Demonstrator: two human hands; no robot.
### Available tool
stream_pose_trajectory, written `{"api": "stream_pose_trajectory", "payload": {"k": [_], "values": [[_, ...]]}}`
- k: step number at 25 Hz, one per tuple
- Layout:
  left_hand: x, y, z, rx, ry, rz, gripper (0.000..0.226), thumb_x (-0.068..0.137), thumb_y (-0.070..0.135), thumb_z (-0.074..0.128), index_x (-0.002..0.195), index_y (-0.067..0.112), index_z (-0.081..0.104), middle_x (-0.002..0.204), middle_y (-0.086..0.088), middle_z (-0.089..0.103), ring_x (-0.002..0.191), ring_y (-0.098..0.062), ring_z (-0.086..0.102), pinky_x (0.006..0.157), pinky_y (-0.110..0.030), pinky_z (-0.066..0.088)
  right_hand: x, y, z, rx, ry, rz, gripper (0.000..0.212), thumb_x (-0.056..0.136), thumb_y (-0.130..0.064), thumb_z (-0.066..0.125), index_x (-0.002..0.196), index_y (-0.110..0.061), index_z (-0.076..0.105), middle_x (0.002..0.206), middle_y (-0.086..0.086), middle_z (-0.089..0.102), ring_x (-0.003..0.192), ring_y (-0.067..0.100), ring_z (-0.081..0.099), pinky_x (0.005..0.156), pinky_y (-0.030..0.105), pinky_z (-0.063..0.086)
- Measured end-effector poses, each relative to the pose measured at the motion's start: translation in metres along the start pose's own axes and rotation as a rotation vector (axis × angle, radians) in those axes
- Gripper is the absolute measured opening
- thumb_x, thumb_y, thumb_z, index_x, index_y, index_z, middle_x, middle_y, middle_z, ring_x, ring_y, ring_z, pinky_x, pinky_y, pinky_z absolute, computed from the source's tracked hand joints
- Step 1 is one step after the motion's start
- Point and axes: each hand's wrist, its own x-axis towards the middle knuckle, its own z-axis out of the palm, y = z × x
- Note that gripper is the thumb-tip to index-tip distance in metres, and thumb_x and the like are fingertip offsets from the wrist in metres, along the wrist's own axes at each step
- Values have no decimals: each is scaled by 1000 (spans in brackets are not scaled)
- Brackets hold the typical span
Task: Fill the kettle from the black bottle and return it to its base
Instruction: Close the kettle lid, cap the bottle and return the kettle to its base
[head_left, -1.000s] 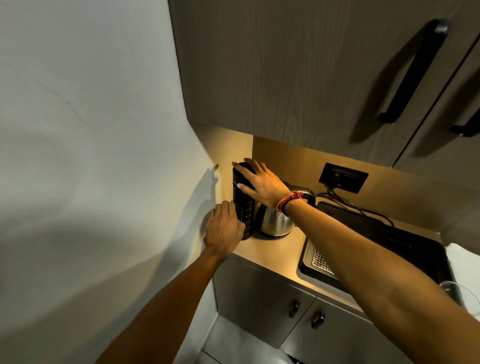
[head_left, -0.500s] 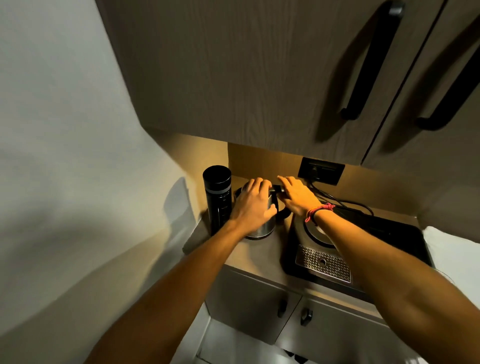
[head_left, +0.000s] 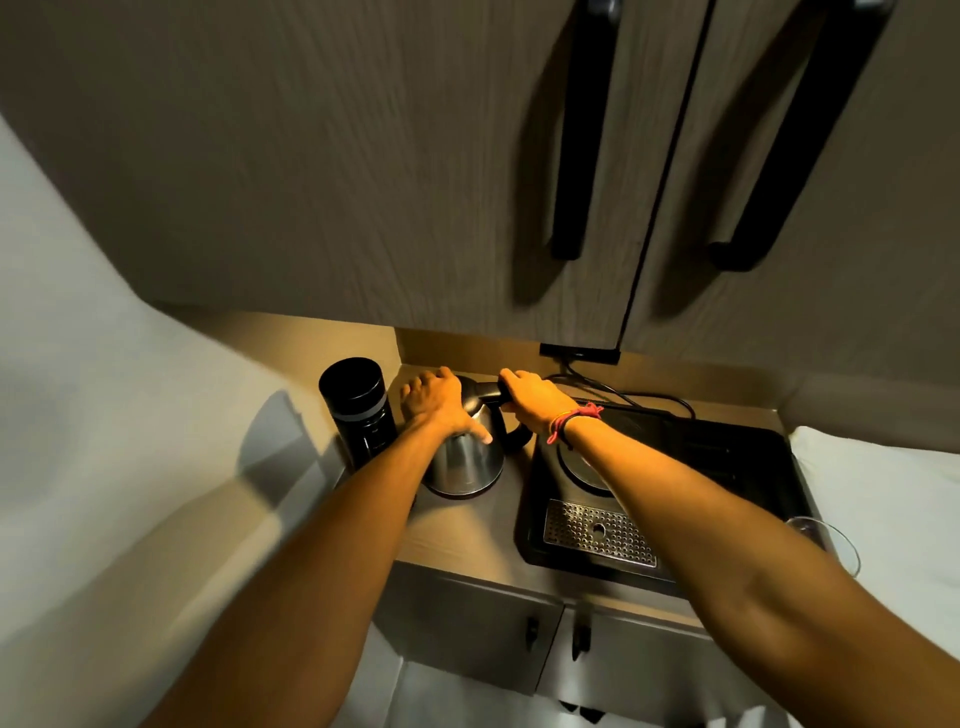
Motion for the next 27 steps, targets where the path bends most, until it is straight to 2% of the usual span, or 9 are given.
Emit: {"api": "stream_pose_trajectory", "payload": {"k": [3, 5, 7, 9, 10, 11, 15, 20, 27], "values": [[-3, 9, -1, -53, 47, 22, 124, 51, 63, 88, 143, 1, 33, 147, -27, 40, 136, -43, 37, 110, -51, 35, -17, 0, -13, 8, 65, -12, 29, 95, -12, 53, 122, -4, 47, 120, 22, 55, 108, 38, 56, 92, 48, 49], [-4, 21, -7, -84, 69, 43, 126, 50, 64, 88, 143, 0, 31, 147, -28, 38, 137, -44, 34, 111, -54, 31, -36, 5, -30, 64, 117, 32, 4, 94, -7, 51, 98, -7, 52, 92, 19, 57, 81, 32, 56, 75, 41, 49], [-6, 37, -18, -103, 86, 84, 130, 50, 65, 88, 145, -2, 30, 148, -30, 35, 138, -46, 31, 113, -56, 29, -58, 14, -48, 175, 119, 115, 44, 97, 0, 44, 64, -23, 28, 73, 15, 51, 62, 26, 46, 70, 36, 49], [-7, 57, -28, -111, 110, 162, 123, 50, 67, 86, 141, -1, 38, 146, -29, 38, 137, -46, 32, 112, -57, 32, -76, 35, -63, 112, 115, 199, 32, 99, 0, 41, 96, 30, 52, 77, 27, 56, 68, 39, 50, 84, 29, 51], [-8, 68, -32, -105, 127, 206, 114, 50, 68, 86, 135, 2, 47, 143, -27, 43, 135, -45, 35, 110, -56, 34, -71, 46, -67, 138, 90, 239, 42, 99, -2, 44, 59, 9, 46, 68, 25, 52, 59, 36, 44, 68, 21, 49], [-10, 79, -35, -94, 146, 246, 105, 49, 70, 85, 126, 6, 55, 138, -24, 50, 132, -44, 40, 108, -55, 37, -74, 55, -67, 179, 142, 235, 42, 98, -7, 47, 56, -6, 44, 63, 18, 49, 54, 32, 39, 60, 24, 43], [-18, 124, -35, -41, 169, 364, 81, 51, 78, 77, 98, 15, 63, 110, -11, 67, 115, -35, 58, 103, -48, 39, -80, 94, -67, 151, 212, 272, 17, 93, -19, 49, 92, -6, 61, 98, 19, 67, 90, 37, 61, 76, 41, 46], [-28, 169, -20, -73, 182, 461, 73, 47, 83, 75, 74, 22, 45, 96, -7, 67, 103, -31, 61, 96, -44, 43, -110, 135, -69, 125, 266, 315, 30, 90, -8, 52, 119, -11, 58, 121, 14, 64, 112, 36, 60, 94, 45, 48], [-26, 195, -5, 0, 191, 503, 100, 44, 83, 76, 112, 13, 57, 117, -11, 62, 118, -33, 54, 108, -49, 35, -124, 162, -53, 91, 272, 356, 23, 93, -15, 57, 115, -12, 49, 118, 14, 59, 105, 36, 60, 84, 44, 48]]}}
